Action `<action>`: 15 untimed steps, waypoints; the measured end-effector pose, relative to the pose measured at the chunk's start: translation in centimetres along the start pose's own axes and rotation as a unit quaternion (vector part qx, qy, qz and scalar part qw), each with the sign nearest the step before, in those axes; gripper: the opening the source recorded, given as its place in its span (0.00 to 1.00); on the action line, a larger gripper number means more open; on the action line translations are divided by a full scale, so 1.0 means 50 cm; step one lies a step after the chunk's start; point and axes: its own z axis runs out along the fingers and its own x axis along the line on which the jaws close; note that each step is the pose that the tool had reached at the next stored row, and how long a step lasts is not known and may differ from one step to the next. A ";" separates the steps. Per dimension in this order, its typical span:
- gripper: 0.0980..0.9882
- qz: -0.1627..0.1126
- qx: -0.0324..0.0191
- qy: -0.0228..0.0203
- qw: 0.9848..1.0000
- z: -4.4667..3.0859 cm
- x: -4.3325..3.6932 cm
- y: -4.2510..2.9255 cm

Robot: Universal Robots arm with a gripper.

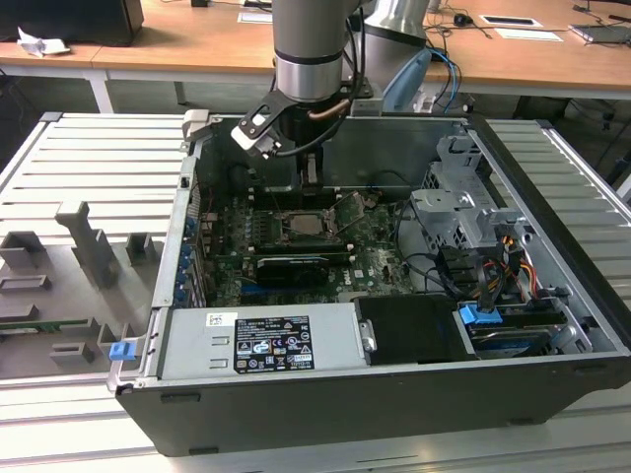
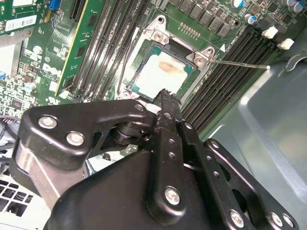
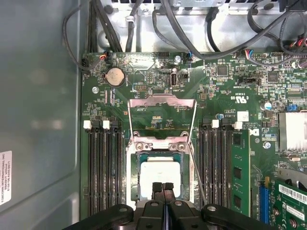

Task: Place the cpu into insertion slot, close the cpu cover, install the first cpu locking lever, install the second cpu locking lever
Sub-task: 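Close the cpu cover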

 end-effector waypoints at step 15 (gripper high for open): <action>0.01 0.000 0.000 -0.004 1.000 -0.023 0.001 0.001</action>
